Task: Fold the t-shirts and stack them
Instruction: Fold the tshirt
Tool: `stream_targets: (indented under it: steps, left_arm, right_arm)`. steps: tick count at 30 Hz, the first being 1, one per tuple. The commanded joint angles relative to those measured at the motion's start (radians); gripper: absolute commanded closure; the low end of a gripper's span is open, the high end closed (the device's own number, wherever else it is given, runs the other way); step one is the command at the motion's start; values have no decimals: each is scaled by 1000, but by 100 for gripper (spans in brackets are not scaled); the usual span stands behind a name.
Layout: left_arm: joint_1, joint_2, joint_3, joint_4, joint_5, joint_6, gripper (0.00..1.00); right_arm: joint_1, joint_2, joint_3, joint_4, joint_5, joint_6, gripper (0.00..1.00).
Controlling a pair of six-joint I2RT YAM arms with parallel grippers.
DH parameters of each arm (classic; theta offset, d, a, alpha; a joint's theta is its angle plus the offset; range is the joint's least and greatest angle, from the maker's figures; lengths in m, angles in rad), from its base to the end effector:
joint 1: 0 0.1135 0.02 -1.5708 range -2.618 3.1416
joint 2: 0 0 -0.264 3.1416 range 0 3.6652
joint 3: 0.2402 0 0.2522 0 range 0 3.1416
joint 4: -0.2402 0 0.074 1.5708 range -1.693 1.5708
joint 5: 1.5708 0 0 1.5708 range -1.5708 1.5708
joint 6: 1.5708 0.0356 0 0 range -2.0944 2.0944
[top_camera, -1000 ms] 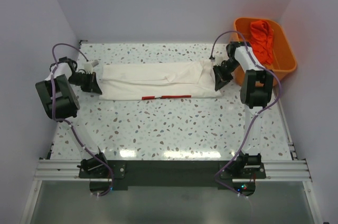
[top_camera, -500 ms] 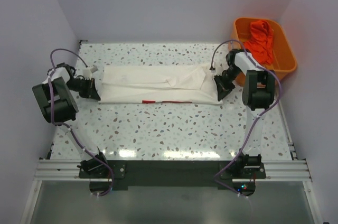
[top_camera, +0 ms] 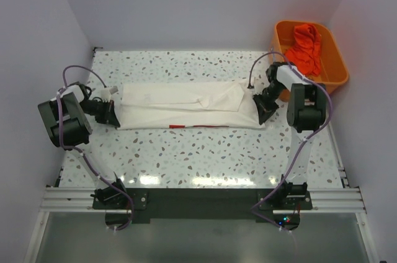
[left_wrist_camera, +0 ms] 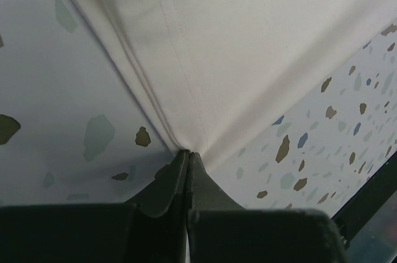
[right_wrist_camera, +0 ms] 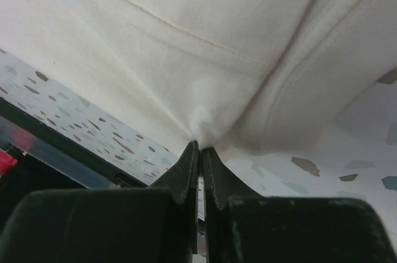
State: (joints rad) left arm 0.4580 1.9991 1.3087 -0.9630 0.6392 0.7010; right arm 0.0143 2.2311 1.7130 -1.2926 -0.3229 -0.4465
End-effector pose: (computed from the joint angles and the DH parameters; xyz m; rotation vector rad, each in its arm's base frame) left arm 0.3218 0.1349 0.1417 0.2951 2.7262 -0.8213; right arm 0.3986 0.0170 0.1481 0.6129 -2.8647 -0.5416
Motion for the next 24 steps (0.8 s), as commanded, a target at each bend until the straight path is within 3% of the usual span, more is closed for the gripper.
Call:
stream_targets:
  steps: [1, 3, 4, 5, 7, 9, 10, 13, 16, 17, 18, 19, 21, 24]
  left_arm:
    - [15, -39, -31, 3, -36, 43, 100]
    - [15, -40, -29, -8, -29, 49, 100]
    - [16, -42, -13, -16, -7, 58, 96]
    - [19, -46, 1, -25, 14, 67, 88]
    - [25, -85, 49, -40, 69, 84, 64]
    - [24, -137, 113, -39, 160, 144, 57]
    - [21, -155, 133, -27, 193, 164, 52]
    - [-51, -210, 187, 56, 275, 190, 47]
    - [-261, -269, 150, 232, 226, 169, 47]
    - [-386, -285, 126, 310, 188, 154, 47]
    - [-448, -311, 74, 478, 172, 140, 47]
    - [-581, -316, 54, 562, 153, 117, 46]
    - [-697, -272, 50, 743, 99, 97, 46]
    - [-873, -150, 140, 817, 105, 97, 49]
  right_arm:
    - [4, -91, -24, 13, 28, -24, 100]
    - [13, -96, -18, 16, 19, -24, 95]
    - [15, -94, 2, -2, 15, -27, 81]
    - [16, -94, 17, -16, 7, -31, 81]
    - [13, -111, 63, -45, 1, -38, 63]
    - [13, -145, 106, -59, -5, -49, 55]
    - [15, -154, 121, -68, -14, -52, 54]
    - [15, -168, 190, -56, -69, -35, 55]
    - [13, -147, 252, -7, -107, 17, 59]
    - [13, -136, 266, -1, -123, 29, 63]
    - [15, -122, 286, -2, -131, 40, 65]
    - [15, -101, 287, -4, -140, 48, 67]
    - [13, -84, 257, -4, -169, 63, 72]
    - [15, -87, 165, 33, -205, 103, 76]
